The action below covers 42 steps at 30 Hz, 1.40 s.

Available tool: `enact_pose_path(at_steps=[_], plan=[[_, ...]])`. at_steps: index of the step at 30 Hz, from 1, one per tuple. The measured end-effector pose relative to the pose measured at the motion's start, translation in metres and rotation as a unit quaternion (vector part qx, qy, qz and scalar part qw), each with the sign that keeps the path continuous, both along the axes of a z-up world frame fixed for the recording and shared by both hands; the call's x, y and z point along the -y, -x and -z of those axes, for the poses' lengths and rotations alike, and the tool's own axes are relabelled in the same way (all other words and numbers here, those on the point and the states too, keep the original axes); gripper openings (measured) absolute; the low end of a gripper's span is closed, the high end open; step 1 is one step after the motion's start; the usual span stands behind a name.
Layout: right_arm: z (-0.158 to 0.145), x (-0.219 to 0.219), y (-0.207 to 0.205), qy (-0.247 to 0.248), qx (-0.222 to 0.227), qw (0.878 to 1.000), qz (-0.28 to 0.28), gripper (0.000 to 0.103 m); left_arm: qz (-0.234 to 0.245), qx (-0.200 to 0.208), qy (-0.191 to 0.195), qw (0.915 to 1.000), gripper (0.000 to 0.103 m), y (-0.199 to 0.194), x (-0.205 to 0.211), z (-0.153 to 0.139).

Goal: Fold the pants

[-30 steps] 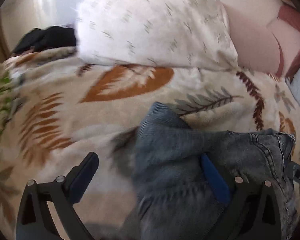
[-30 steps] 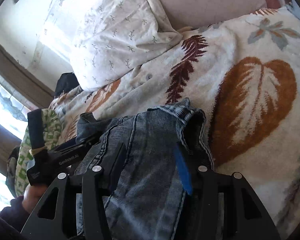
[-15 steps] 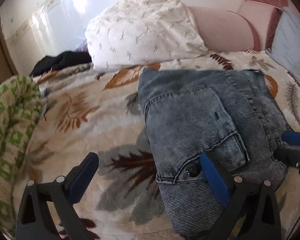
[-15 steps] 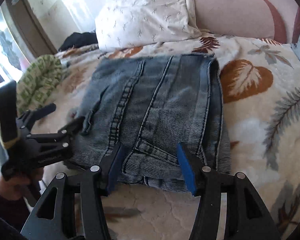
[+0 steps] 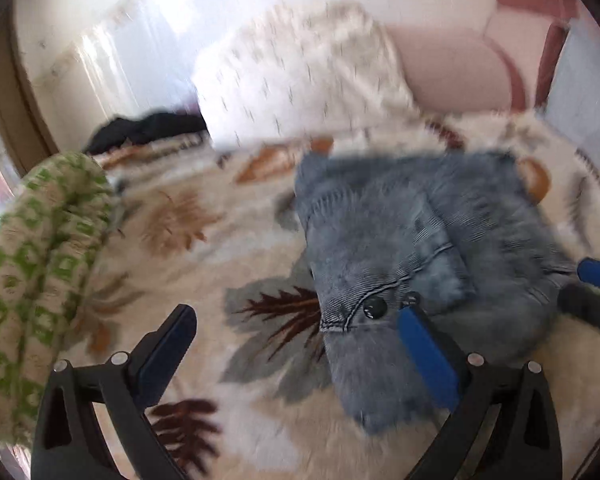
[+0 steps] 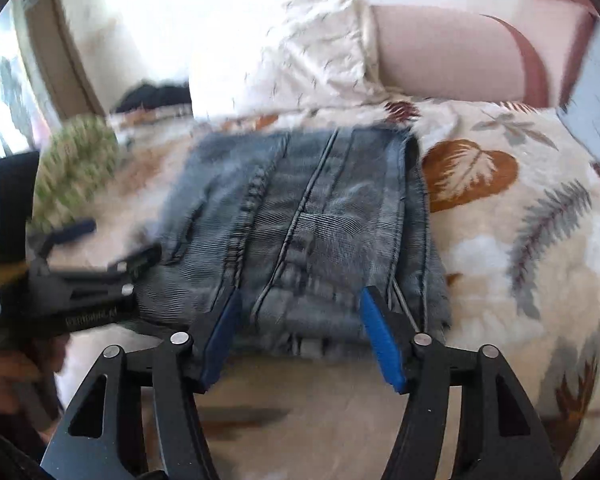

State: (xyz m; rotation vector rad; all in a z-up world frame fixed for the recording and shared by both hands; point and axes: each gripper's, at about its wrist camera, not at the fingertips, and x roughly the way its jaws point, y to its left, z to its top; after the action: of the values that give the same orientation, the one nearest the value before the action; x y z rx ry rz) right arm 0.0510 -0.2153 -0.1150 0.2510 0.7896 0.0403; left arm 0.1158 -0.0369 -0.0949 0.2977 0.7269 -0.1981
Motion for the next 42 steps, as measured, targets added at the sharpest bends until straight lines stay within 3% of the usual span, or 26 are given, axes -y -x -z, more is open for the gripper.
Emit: enact_pose_path(at_steps=[6,8,16,24,42], plan=[[-0.056,-0.001,0.055,-0.039,0.103,0.994,0.006,0.068,-0.013,0.055,0.026,0.9981,0.103,0.055,-0.022,-0.052],[-0.068,-0.009,0.074,-0.026,0.124,0.992,0.008,0.081,-0.015,0.067,0.028,0.9972,0.103,0.067,-0.027,-0.063],[-0.087,-0.019,0.118,0.019,0.189,0.982,0.006,0.084,-0.032,0.093,0.044,0.9941,0.103,0.102,-0.039,-0.089],[-0.070,-0.023,0.108,0.018,0.163,0.986,0.003,0.084,-0.052,0.106,0.047,0.9918,0.103,0.110,-0.044,-0.094],[-0.061,-0.033,0.106,0.030,0.162,0.986,0.013,0.085,-0.075,0.070,0.035,0.9941,0.103,0.095,-0.041,-0.064]])
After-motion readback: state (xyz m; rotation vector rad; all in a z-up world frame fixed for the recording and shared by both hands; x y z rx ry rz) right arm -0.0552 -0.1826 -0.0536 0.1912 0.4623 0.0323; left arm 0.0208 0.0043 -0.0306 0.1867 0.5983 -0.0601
